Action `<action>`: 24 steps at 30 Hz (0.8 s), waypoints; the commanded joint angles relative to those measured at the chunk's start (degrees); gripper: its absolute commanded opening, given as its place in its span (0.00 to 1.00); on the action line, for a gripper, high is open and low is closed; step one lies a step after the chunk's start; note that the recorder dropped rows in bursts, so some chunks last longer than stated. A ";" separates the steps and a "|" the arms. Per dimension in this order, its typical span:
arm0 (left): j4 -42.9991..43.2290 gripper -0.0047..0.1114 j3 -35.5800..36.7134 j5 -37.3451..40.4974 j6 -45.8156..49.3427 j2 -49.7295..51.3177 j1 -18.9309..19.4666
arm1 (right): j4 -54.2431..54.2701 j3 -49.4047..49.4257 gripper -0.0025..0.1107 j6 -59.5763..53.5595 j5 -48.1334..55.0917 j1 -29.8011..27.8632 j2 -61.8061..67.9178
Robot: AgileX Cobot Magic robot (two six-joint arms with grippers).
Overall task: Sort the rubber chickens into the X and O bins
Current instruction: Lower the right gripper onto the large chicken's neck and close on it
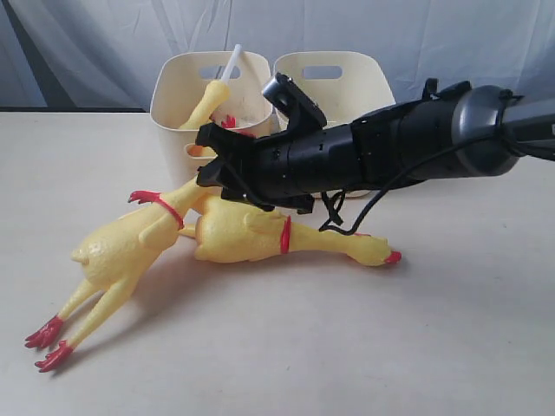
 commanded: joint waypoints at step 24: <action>-0.29 0.04 0.17 -0.10 -0.04 -0.46 0.00 | 0.06 -6.66 0.50 9.24 -13.48 3.99 4.85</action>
